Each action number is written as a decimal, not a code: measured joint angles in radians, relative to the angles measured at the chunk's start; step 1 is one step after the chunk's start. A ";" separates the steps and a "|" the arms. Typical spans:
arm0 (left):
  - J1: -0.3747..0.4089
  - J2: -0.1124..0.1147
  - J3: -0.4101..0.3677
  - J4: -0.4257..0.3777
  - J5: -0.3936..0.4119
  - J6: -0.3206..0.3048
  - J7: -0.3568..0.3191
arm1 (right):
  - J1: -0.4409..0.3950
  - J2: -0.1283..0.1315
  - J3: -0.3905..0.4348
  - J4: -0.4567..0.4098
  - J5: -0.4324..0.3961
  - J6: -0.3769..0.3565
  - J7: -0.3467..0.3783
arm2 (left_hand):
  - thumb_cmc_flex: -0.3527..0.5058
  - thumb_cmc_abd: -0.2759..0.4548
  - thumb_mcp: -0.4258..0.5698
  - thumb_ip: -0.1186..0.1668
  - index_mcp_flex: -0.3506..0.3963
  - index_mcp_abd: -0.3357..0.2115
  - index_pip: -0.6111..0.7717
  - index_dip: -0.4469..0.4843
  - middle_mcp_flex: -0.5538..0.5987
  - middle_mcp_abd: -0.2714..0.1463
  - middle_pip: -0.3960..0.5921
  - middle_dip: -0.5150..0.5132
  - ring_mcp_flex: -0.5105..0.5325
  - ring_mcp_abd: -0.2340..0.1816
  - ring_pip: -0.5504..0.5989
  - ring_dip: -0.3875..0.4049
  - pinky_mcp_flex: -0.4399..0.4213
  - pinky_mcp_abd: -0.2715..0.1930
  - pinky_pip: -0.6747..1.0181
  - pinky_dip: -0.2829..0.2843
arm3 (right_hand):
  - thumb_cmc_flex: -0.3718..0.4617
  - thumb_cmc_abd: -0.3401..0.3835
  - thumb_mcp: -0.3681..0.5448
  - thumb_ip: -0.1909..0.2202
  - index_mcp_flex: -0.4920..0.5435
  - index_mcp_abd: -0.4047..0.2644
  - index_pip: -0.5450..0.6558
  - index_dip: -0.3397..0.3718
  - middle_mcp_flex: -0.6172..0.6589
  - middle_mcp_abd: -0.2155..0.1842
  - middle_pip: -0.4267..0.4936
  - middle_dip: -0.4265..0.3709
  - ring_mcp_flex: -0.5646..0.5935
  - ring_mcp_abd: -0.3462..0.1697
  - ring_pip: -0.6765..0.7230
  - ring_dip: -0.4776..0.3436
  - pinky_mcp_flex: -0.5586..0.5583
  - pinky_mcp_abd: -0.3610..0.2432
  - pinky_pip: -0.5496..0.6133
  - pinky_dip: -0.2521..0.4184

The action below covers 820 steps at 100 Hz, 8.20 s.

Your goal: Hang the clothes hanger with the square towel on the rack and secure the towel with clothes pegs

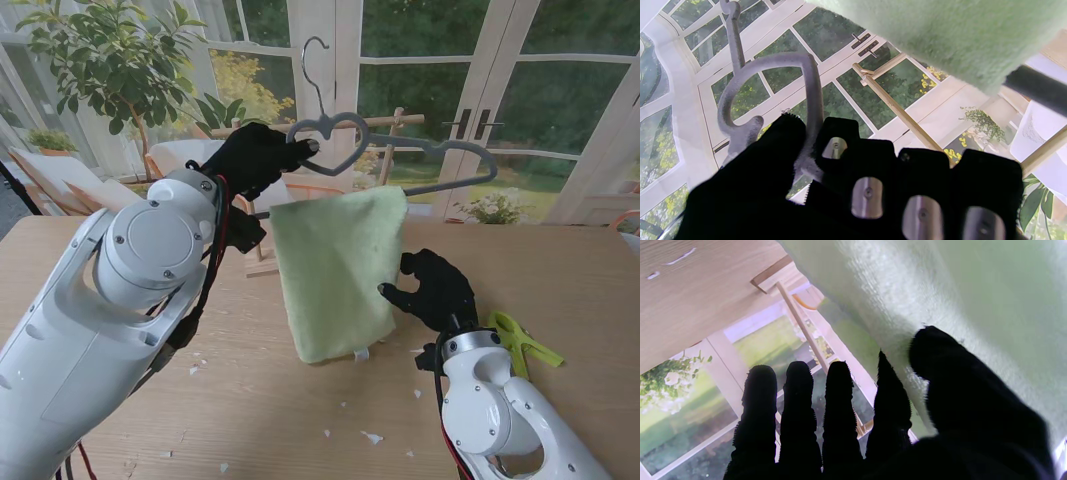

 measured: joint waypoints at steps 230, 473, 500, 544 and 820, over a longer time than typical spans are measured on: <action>-0.001 0.017 -0.042 0.027 -0.044 0.000 -0.065 | -0.095 -0.002 0.082 -0.097 -0.037 -0.030 0.034 | 0.000 0.007 -0.001 0.000 0.004 -0.002 0.000 0.001 0.000 0.000 0.000 -0.010 0.000 -0.001 0.001 0.000 0.000 -0.001 0.001 0.000 | -0.291 0.011 0.285 -0.021 -0.312 0.328 -0.408 0.105 -0.174 0.026 -0.151 -0.149 -0.043 0.027 -0.173 -0.067 -0.038 0.037 -0.141 0.000; -0.018 -0.005 -0.052 0.034 -0.193 0.066 -0.042 | -0.064 -0.008 0.083 -0.092 0.110 -0.038 0.116 | 0.000 0.007 -0.001 0.010 0.005 -0.002 0.000 0.002 0.000 0.000 0.001 -0.010 0.000 -0.001 0.002 0.000 0.000 -0.001 0.001 0.000 | -0.271 -0.017 0.325 -0.023 -0.147 0.313 -0.209 0.217 0.113 0.035 -0.088 -0.094 0.212 0.065 -0.029 -0.030 0.133 0.062 0.038 0.000; -0.017 -0.005 -0.048 0.032 -0.182 0.067 -0.041 | -0.076 -0.003 0.087 -0.086 0.094 -0.103 0.033 | 0.000 0.007 -0.001 0.010 0.005 -0.002 0.000 0.002 0.000 0.000 0.001 -0.010 0.000 -0.001 0.002 0.000 0.000 -0.001 0.001 0.000 | -0.290 -0.052 0.172 -0.022 -0.314 0.349 -0.376 0.144 0.025 0.036 -0.073 -0.117 0.140 0.064 -0.065 -0.030 0.089 0.052 0.001 0.000; -0.021 0.002 -0.007 0.049 -0.098 0.051 -0.047 | -0.026 -0.051 0.015 -0.071 0.116 -0.159 -0.166 | 0.000 0.007 -0.001 0.010 0.005 -0.002 0.000 0.002 0.000 0.000 0.001 -0.010 0.000 -0.001 0.002 0.000 0.000 -0.001 0.001 0.000 | -0.105 -0.064 0.333 -0.092 0.121 0.020 0.078 -0.032 0.492 -0.029 -0.064 -0.108 0.427 0.050 0.028 -0.030 0.246 0.052 0.056 0.000; -0.041 0.026 0.055 0.116 -0.009 -0.073 -0.102 | 0.262 0.058 0.159 -0.237 -0.024 0.053 0.447 | 0.001 0.008 -0.001 0.011 0.014 -0.002 0.000 0.008 0.000 0.000 0.003 -0.011 0.000 -0.001 0.002 0.000 0.000 -0.001 0.001 0.000 | -0.329 -0.013 0.182 -0.010 -0.216 0.302 -0.509 -0.012 0.000 -0.013 -0.435 -0.310 0.000 -0.123 -0.546 -0.317 -0.084 -0.090 -0.734 0.001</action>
